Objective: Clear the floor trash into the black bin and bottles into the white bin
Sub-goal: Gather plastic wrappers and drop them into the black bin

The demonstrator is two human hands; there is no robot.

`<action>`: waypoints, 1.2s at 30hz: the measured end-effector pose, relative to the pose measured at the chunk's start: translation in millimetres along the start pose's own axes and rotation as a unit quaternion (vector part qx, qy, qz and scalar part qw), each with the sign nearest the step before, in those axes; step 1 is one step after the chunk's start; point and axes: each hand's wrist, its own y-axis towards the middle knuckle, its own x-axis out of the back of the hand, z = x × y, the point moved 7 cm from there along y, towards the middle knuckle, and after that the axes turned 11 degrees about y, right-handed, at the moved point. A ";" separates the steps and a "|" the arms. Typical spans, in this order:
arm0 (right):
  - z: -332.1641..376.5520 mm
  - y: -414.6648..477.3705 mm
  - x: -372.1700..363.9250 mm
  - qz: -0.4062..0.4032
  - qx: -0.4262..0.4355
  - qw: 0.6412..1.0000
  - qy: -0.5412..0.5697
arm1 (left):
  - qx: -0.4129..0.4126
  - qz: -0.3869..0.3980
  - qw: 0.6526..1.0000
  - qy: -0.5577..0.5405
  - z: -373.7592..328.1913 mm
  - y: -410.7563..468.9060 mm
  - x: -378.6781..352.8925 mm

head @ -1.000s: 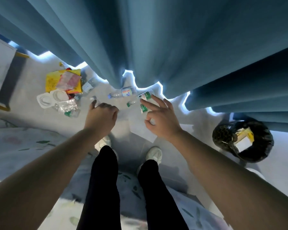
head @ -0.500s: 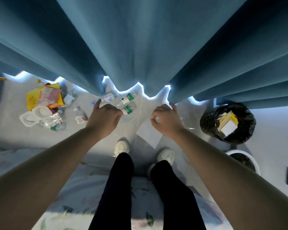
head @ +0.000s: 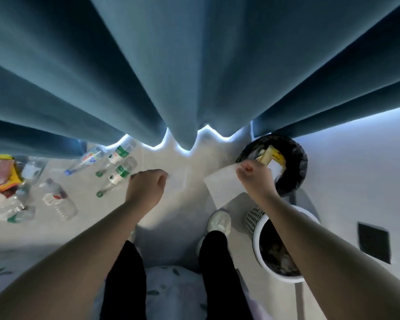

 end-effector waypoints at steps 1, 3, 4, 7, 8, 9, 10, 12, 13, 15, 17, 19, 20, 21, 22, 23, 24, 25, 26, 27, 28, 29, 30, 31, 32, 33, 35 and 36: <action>-21.7 8.4 17.9 -0.018 -0.020 1.000 0.015 | -0.002 0.017 1.000 -0.021 -21.3 9.4 -15.3; -66.1 22.5 52.7 -0.064 -0.054 0.995 0.045 | 0.001 0.048 0.997 -0.059 -65.7 28.9 -44.2; -88.8 28.1 68.0 -0.087 -0.071 0.992 0.060 | 0.003 0.066 0.995 -0.068 -87.4 37.8 -58.3; -152.2 41.0 104.3 -0.140 -0.105 0.981 0.086 | 0.008 0.112 0.989 -0.095 -147.7 65.7 -106.1; -174.5 45.9 117.3 -0.156 -0.113 0.977 0.090 | 0.007 0.122 0.986 -0.111 -171.9 76.6 -125.7; -188.6 48.5 125.1 -0.166 -0.118 0.974 0.096 | 0.009 0.124 0.984 -0.129 -189.1 84.7 -137.2; -195.4 49.2 129.2 -0.170 -0.119 0.973 0.104 | 0.010 0.124 0.982 -0.145 -201.2 90.6 -143.8; -219.8 54.2 142.0 -0.192 -0.130 0.964 0.130 | -0.006 0.134 0.978 -0.158 -238.3 104.7 -165.1; -231.2 58.0 145.7 -0.198 -0.133 0.961 0.142 | -0.010 0.133 0.978 -0.163 -253.7 111.9 -173.8; -250.5 64.7 148.4 -0.198 -0.135 0.957 0.165 | -0.005 0.128 0.973 -0.191 -276.6 128.0 -191.6; -264.6 70.3 149.6 -0.199 -0.140 0.950 0.195 | 0.001 0.132 0.971 -0.198 -290.3 142.1 -210.5; -274.0 74.2 151.2 -0.205 -0.143 0.944 0.215 | -0.013 0.138 0.979 -0.149 -297.8 152.8 -225.7; -276.3 75.9 152.5 -0.208 -0.142 0.941 0.224 | -0.030 0.137 0.985 -0.102 -299.6 155.9 -230.4; -278.0 77.7 154.2 -0.215 -0.141 0.938 0.233 | -0.053 0.130 0.989 -0.038 -300.4 157.7 -232.9; -277.8 79.2 155.7 -0.221 -0.139 0.934 0.242 | -0.081 0.116 0.989 0.038 -300.2 157.6 -232.0; -277.0 80.3 156.4 -0.227 -0.139 0.930 0.254 | -0.107 0.106 0.982 0.113 -297.4 155.5 -230.9; -274.3 81.5 155.9 -0.232 -0.139 0.923 0.273 | -0.132 0.099 0.971 0.173 -293.1 152.2 -229.6; -269.7 83.3 154.7 -0.235 -0.137 0.915 0.298 | -0.155 0.092 0.961 0.211 -287.9 149.1 -227.9; -264.2 85.4 152.7 -0.236 -0.134 0.907 0.323 | -0.175 0.090 0.953 0.230 -281.7 146.8 -226.8; -259.5 89.0 148.8 -0.235 -0.133 0.900 0.344 | -0.192 0.092 0.948 0.238 -275.1 145.4 -225.7; -257.1 93.9 142.9 -0.228 -0.136 0.895 0.358 | -0.203 0.101 0.943 0.245 -267.6 144.7 -226.0; -256.3 99.6 135.4 -0.220 -0.144 0.893 0.364 | -0.209 0.113 0.937 0.254 -260.1 144.5 -227.5; -257.3 105.9 126.2 -0.213 -0.156 0.895 0.361 | -0.215 0.125 0.931 0.265 -253.3 144.7 -229.4; -260.4 112.9 116.1 -0.211 -0.170 0.896 0.352 | -0.223 0.135 0.925 0.275 -248.1 145.4 -231.4; -264.5 119.7 105.4 -0.214 -0.186 0.898 0.335 | -0.232 0.140 0.921 0.282 -243.9 146.3 -233.0; -268.6 125.4 95.8 -0.221 -0.206 0.901 0.310 | -0.239 0.142 0.918 0.284 -240.3 147.4 -234.8; -275.2 132.3 81.7 -0.241 -0.251 0.906 0.242 | -0.252 0.140 0.915 0.282 -236.1 149.9 -237.5; -275.3 133.3 77.3 -0.243 -0.267 0.910 0.203 | -0.259 0.141 0.913 0.281 -235.3 150.0 -238.5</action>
